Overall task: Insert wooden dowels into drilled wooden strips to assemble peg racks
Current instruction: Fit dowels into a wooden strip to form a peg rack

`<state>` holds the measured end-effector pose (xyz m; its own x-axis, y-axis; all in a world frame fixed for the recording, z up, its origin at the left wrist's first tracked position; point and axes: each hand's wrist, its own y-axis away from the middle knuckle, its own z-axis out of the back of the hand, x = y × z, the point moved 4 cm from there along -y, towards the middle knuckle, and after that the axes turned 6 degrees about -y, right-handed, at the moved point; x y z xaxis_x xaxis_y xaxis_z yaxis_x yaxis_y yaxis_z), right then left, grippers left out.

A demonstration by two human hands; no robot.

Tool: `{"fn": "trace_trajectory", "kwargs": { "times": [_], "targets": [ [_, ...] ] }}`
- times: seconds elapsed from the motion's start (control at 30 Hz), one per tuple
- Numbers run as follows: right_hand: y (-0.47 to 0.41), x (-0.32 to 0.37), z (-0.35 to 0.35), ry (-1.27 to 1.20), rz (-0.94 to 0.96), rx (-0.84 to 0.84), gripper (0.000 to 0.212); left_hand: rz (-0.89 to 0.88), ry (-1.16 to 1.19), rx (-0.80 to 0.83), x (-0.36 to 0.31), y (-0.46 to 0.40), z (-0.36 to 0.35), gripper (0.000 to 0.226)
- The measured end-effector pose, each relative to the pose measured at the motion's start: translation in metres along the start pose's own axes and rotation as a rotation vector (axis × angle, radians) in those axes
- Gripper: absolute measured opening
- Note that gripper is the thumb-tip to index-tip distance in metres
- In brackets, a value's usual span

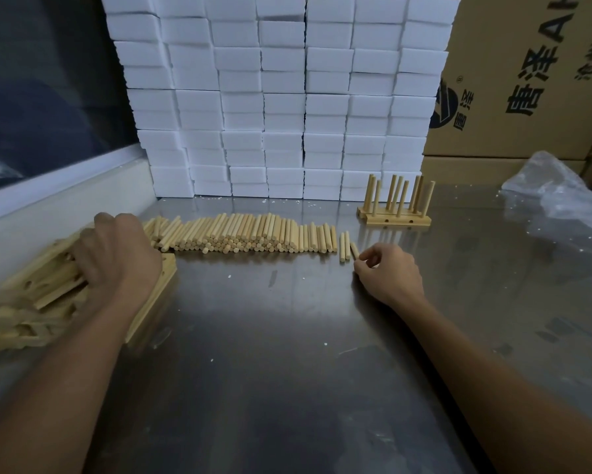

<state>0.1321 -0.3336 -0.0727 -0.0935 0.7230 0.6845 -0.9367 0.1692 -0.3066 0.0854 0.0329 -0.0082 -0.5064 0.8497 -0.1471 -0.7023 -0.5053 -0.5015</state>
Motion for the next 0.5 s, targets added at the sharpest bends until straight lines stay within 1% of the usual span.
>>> {"fn": "trace_trajectory", "kwargs": {
  "times": [0.2, 0.37, 0.5],
  "targets": [
    [-0.0005, -0.0009, 0.0005, 0.000, -0.007, -0.016, 0.015, -0.029, -0.010, -0.012, -0.0042, 0.0028, -0.0014, 0.027],
    [-0.0012, -0.0019, -0.0003, -0.006, -0.010, -0.010, 0.014, -0.044, -0.031, -0.039, -0.0073, 0.0042, -0.0029, 0.029],
    [-0.0009, -0.0021, -0.0002, -0.001, -0.004, -0.007, 0.015, -0.040, -0.005, -0.071, -0.0070, 0.0062, -0.0020, 0.028]
  ]
}}
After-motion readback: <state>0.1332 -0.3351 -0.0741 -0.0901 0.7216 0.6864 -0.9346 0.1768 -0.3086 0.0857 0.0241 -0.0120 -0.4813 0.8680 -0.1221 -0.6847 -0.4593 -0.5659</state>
